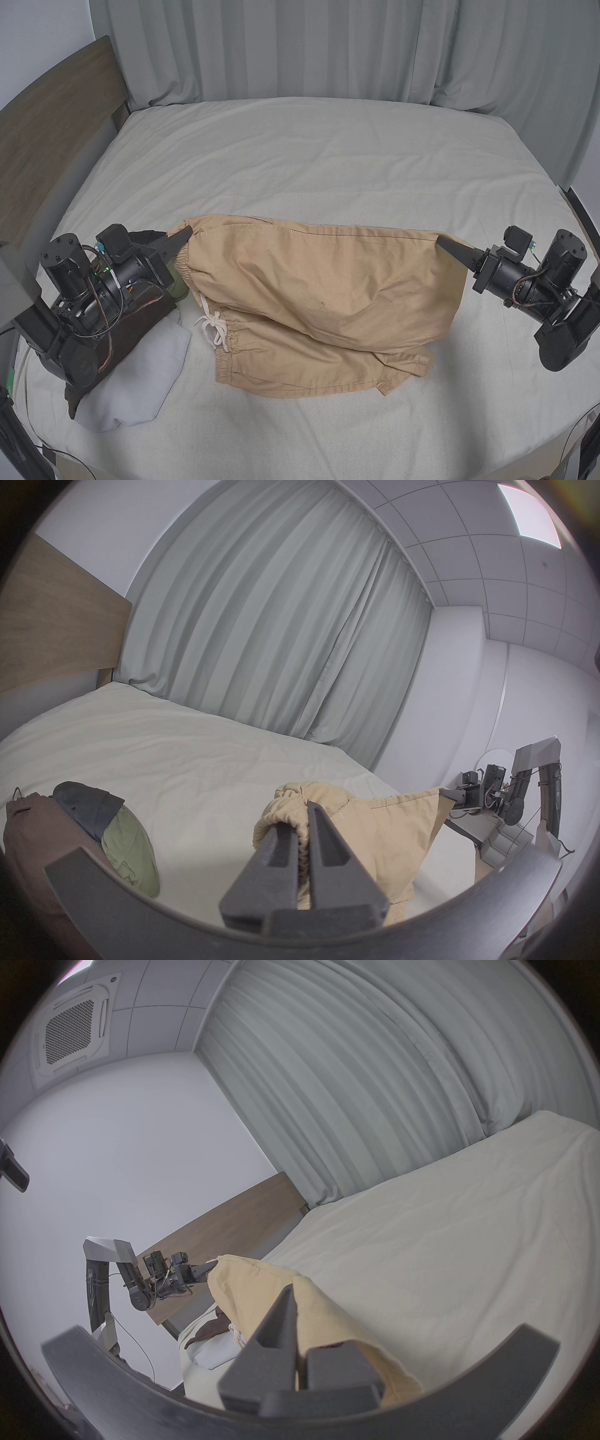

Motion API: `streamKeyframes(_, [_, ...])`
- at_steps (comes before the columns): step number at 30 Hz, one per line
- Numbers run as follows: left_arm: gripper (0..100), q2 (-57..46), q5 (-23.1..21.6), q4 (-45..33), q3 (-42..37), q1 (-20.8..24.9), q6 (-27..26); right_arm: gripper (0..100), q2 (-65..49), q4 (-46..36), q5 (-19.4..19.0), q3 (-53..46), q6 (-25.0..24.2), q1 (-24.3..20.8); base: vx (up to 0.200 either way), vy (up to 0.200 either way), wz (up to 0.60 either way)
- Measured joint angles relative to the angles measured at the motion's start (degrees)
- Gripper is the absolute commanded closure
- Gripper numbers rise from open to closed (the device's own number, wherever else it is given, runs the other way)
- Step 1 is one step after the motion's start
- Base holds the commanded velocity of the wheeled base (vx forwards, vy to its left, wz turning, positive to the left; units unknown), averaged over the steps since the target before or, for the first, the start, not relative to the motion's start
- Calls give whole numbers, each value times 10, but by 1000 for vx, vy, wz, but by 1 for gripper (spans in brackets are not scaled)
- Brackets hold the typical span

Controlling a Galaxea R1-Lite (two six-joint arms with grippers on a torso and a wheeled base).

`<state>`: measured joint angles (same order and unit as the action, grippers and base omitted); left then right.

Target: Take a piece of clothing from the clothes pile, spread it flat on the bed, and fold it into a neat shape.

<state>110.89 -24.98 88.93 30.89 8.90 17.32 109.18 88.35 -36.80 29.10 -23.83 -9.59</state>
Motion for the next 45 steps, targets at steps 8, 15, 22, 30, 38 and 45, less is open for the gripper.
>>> streamKeyframes(8, [100, 0, 1, 0, 7, -2, -1, 100, -8, 0, 0, 8, -2, 10, 0, 0, 0])
streamKeyframes(15, [100, -4, 1, 0, 24, -6, -1, 100, -13, 0, 1, 9, -2, 12, 0, 0, 0])
streamKeyframes(22, [100, -11, 1, 0, 29, -8, 0, 100, -14, 0, 0, 8, -2, 12, 0, 0, 0])
streamKeyframes(30, [100, -11, 0, 0, 25, -13, -2, 100, -15, 0, 0, 8, -2, 19, 0, 0, 0])
streamKeyframes(38, [100, -4, 0, 0, 13, -11, -17, 100, -15, 0, 0, 10, -2, 27, 0, 0, 0])
streamKeyframes(45, [100, 2, 0, 0, 15, -15, -17, 100, -15, 0, 0, 13, -3, 36, 0, 0, 0])
